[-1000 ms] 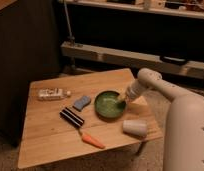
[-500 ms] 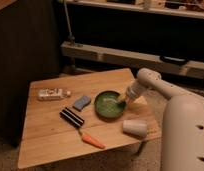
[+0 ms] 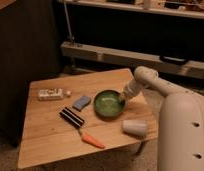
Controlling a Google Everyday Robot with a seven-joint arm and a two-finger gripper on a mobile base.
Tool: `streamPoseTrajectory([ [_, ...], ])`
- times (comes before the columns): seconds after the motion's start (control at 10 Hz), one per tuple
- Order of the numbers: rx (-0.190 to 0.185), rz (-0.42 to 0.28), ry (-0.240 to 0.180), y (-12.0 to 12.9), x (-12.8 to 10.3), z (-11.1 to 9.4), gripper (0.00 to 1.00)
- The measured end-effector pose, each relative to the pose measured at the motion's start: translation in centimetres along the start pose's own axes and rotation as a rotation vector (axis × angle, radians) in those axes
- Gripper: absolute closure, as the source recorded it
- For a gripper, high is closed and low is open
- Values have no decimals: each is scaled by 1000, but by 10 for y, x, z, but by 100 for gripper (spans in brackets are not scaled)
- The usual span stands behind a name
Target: Drag the ceramic bowl in a circle
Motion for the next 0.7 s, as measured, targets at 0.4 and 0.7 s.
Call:
streamPoseTrajectory([
  [0.4,94,-24,-19,-9,-52,-31,100],
  [0.7,169,32,6,-51,-43,-44,100],
])
